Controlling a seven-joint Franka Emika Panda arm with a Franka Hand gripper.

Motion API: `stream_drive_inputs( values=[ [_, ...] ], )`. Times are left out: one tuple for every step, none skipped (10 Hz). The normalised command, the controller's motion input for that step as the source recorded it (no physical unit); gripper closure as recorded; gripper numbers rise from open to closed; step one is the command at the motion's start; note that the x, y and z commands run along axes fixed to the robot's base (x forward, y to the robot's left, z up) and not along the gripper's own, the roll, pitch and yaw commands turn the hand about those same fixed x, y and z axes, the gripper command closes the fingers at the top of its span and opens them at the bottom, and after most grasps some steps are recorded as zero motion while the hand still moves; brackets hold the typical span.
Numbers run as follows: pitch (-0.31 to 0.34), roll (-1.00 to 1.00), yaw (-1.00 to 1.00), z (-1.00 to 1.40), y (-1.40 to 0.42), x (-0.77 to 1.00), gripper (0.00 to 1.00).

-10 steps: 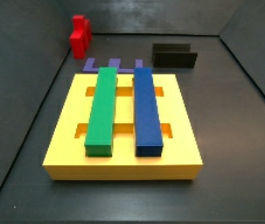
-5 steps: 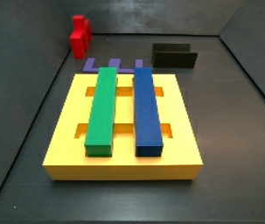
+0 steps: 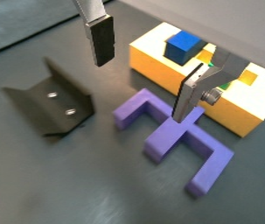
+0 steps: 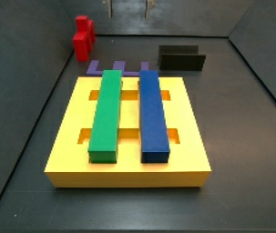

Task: Pick up the purple object. Move up. Place the purple object on the fixture. Regrasp the purple object. Move to above the board. Insert the purple object.
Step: Pick up the purple object.

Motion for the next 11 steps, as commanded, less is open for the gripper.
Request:
stream_drive_inputs(
  values=[
    [-0.17, 0.1, -0.11, -0.96, -0.52, -0.01, 0.0],
    [-0.11, 0.12, -0.15, -1.0, -0.37, 0.0, 0.0],
    [-0.114, 0.17, -0.13, -0.95, -0.51, 0.0, 0.0],
    [-0.047, 0.25, -0.1, -0.89, -0.5, -0.03, 0.0],
    [0.0, 0.33, 0.11, -0.69, -0.68, -0.09, 0.0],
    [-0.019, 0.3, 0.32, -0.59, -0.61, -0.12, 0.0],
    [-0.04, 0.3, 0.27, -0.59, -0.54, -0.18, 0.0],
    [-0.03, 0.22, 0.14, -0.63, -0.19, -0.16, 0.0],
    [-0.007, 0.15, 0.0, -0.55, 0.0, -0.13, 0.0],
    [0.0, 0.12, -0.05, -0.36, -0.03, -0.06, 0.0],
    [0.0, 0.08, -0.06, -0.28, -0.04, -0.03, 0.0]
  ],
)
